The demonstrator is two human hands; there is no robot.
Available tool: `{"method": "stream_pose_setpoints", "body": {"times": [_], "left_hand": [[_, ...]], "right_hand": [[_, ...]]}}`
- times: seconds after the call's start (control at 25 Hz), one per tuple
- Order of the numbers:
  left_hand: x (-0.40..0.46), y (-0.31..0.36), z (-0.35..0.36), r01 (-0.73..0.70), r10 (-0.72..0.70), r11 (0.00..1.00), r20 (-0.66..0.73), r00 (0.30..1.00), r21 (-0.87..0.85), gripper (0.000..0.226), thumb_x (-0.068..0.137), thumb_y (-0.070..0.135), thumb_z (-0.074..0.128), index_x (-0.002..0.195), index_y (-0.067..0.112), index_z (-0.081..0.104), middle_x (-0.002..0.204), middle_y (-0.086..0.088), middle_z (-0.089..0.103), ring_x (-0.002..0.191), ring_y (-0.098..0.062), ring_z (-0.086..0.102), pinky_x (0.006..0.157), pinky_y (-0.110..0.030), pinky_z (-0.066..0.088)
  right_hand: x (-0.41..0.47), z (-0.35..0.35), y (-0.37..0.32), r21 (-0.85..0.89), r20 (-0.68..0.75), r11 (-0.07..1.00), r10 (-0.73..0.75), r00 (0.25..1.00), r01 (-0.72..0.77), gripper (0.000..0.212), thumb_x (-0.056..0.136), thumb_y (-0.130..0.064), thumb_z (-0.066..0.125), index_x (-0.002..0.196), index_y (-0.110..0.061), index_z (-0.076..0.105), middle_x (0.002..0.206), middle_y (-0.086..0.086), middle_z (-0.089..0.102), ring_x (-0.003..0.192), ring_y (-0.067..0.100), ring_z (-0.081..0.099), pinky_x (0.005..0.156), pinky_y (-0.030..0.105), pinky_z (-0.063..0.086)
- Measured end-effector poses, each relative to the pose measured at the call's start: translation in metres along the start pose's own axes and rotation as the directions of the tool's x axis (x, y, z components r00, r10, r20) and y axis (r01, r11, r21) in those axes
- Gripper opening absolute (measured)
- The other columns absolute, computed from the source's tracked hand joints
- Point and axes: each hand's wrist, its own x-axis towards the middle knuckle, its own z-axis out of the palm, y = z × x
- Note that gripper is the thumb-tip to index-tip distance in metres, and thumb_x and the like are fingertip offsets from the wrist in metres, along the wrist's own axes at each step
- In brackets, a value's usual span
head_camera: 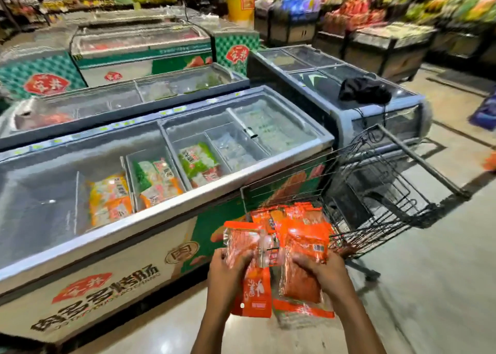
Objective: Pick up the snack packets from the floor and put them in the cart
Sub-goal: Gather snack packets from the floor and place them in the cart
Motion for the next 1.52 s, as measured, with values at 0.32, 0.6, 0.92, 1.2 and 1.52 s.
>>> {"method": "stream_pose_setpoints", "body": {"times": [0.32,0.6,0.92,1.2,1.52], "left_hand": [[0.108,0.026,0.156,-0.019,0.014,0.998,0.082,0.996,0.06,0.046,0.074,0.054,0.082,0.102,0.026,0.059,0.098,0.004,0.076,0.089,-0.016,0.075,0.084,-0.052,0.059],[0.188,0.044,0.268,-0.014,0.005,0.997,0.119,0.993,0.079,0.03,0.086,0.029,0.078,0.108,0.024,0.059,0.102,0.008,0.074,0.092,-0.006,0.072,0.086,-0.037,0.058],[0.293,-0.015,0.36,0.096,-0.12,0.976,0.115,0.986,0.198,0.044,0.084,0.038,0.079,0.116,0.019,0.057,0.1,0.005,0.074,0.089,-0.006,0.07,0.073,-0.018,0.052],[0.369,-0.116,0.419,0.246,-0.269,0.939,0.067,0.961,0.239,0.043,0.083,0.046,0.077,0.106,0.019,0.053,0.087,0.01,0.067,0.076,-0.006,0.063,0.069,-0.023,0.051],[0.425,-0.229,0.444,0.429,-0.506,0.824,0.139,0.851,0.371,0.036,0.087,0.031,0.076,0.111,0.026,0.05,0.091,0.012,0.07,0.078,-0.007,0.068,0.067,-0.025,0.055]], "right_hand": [[0.163,-0.091,-0.019,0.13,-0.061,0.991,0.037,0.997,-0.028,0.039,0.069,-0.006,0.088,0.104,-0.004,0.072,0.093,0.015,0.079,0.081,0.03,0.076,0.071,0.039,0.062],[0.317,-0.143,-0.022,0.144,-0.018,0.98,0.139,0.99,-0.135,0.052,0.061,-0.011,0.094,0.108,-0.005,0.071,0.097,0.017,0.078,0.088,0.034,0.075,0.085,0.052,0.06],[0.463,-0.16,0.032,0.011,-0.047,0.964,0.265,0.963,-0.265,0.028,0.073,-0.001,0.085,0.095,-0.01,0.07,0.09,0.009,0.077,0.074,0.018,0.072,0.067,0.031,0.057],[0.558,-0.185,0.144,-0.148,-0.015,0.879,0.457,0.89,-0.454,0.038,0.063,-0.006,0.089,0.097,-0.004,0.072,0.086,0.008,0.078,0.082,0.025,0.07,0.078,0.037,0.056],[0.613,-0.191,0.274,-0.483,-0.019,0.718,0.564,0.826,-0.501,0.021,0.075,0.003,0.082,0.092,0.0,0.069,0.065,0.013,0.069,0.046,0.021,0.059,0.044,0.028,0.048]]}}
